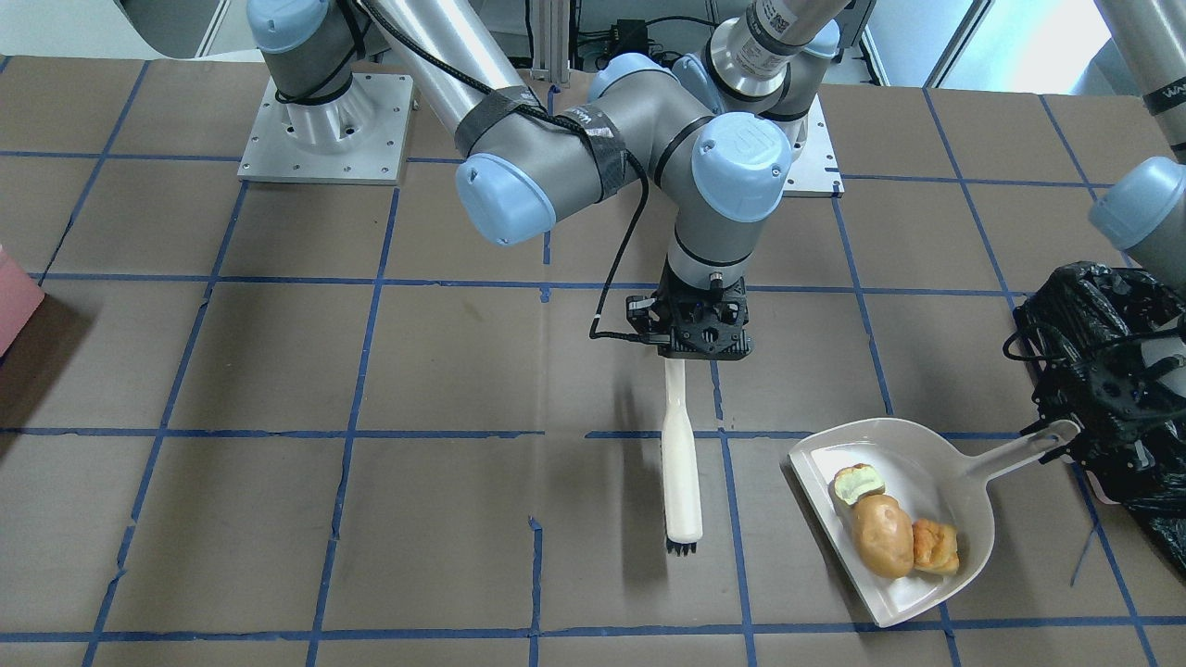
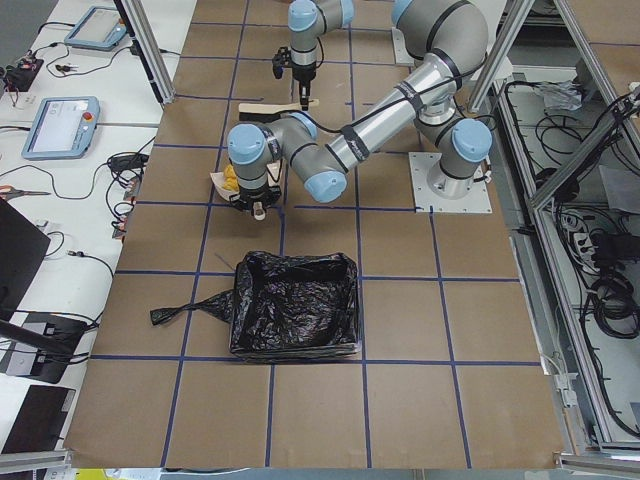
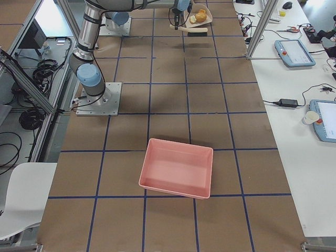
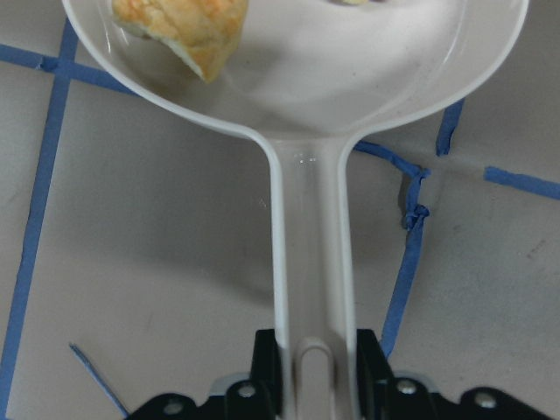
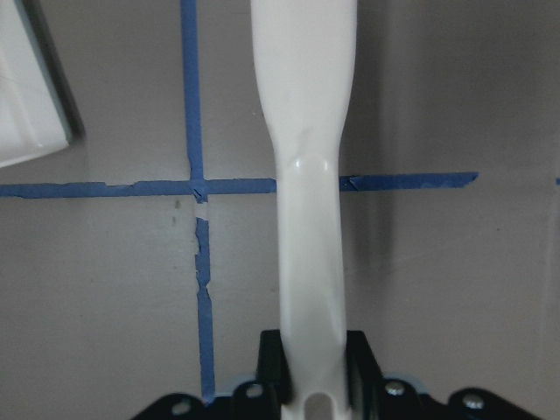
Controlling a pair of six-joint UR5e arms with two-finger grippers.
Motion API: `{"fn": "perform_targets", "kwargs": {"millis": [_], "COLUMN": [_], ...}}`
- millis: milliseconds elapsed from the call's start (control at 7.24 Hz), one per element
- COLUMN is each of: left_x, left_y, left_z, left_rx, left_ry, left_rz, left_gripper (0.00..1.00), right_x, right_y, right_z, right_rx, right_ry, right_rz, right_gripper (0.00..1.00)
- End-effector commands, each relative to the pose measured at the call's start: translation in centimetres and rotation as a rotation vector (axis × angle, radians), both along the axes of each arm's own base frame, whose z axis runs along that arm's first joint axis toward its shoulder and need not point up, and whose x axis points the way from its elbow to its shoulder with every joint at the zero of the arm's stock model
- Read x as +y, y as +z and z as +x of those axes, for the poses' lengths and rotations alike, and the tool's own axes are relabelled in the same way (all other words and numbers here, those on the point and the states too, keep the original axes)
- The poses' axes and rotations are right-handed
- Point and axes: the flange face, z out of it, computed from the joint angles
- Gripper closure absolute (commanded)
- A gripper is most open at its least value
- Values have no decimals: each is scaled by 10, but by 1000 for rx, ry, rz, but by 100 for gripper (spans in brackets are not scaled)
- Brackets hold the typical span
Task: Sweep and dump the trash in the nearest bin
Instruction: 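Lift the dustpan over the black bin while the right gripper draws back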
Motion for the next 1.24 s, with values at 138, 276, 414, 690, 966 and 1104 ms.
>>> {"fn": "perform_targets", "kwargs": {"millis": [138,276,414,690,966,1104], "left_x": [17,23,32,86,137,158], "left_y": [36,40,46,93,132,150], "left_z": [21,32,47,96,148,175], "left_rx": [14,13,5,-10,-34,21], "left_ry": [63,84,109,196,313,381], "left_rz": [-23,-25,-25,-42,-79,-103], "left_gripper": [100,100,100,100,100,100], "right_x": [30,33,40,71,88,90], "right_y": [-10,-2,1,-8,-23,-23], "right_z": [-40,-57,-80,-125,-138,-139], "right_rx": [57,60,82,74,56,57], "right_ry": [-19,-31,-47,-66,-67,-62], "right_rz": [33,36,37,24,1,3], "right_gripper": [92,92,92,93,93,93]}}
